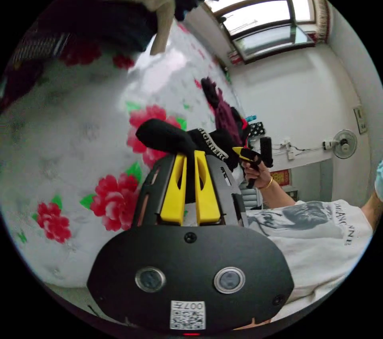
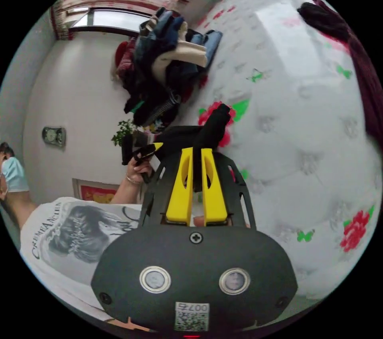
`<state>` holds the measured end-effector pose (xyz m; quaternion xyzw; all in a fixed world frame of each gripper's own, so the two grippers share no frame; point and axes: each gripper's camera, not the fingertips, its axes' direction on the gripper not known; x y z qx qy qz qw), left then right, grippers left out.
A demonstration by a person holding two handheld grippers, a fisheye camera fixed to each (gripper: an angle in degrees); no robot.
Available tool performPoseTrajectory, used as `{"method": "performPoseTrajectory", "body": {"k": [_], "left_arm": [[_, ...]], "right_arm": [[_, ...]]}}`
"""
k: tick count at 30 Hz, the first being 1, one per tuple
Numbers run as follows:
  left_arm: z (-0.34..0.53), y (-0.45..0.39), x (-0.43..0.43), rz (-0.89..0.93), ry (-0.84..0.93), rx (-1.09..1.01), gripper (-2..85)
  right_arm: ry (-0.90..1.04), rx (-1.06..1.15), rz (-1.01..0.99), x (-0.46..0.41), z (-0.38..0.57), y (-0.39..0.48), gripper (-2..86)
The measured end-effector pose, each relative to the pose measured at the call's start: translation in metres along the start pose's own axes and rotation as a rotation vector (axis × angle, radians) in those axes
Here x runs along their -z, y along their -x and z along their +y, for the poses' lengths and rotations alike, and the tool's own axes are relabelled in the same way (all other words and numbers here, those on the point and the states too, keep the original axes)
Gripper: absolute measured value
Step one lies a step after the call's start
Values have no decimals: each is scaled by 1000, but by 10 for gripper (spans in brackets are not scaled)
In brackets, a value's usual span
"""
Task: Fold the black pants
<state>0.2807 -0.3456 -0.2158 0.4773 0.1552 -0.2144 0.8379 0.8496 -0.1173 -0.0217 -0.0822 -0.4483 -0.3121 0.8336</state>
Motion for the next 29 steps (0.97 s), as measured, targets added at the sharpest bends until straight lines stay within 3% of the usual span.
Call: {"method": "performPoseTrajectory", "body": {"k": [7,11,14,19,21,24,29], "left_arm": [[-83,-64,223,-226,-375,-169,24],[-126,-67,320,-522,-519,-37,67],[-131,-41,332,-764,-474,150,119],[-59,-12,243,-848,-422,169,109],[-15,-7,163,-881,-298,168,95],[32,-14,57,-807,-117,192,83],[52,-61,-81,-565,141,134,78]], "right_arm": [[-82,443,-271,-28,-158,199,19],[-121,502,-320,-78,-228,286,30],[-85,493,-231,-127,-250,299,38],[69,469,66,-165,-167,191,48],[132,391,240,-154,-124,128,52],[225,174,522,-97,-50,30,60],[53,-124,855,52,56,-41,78]]}}
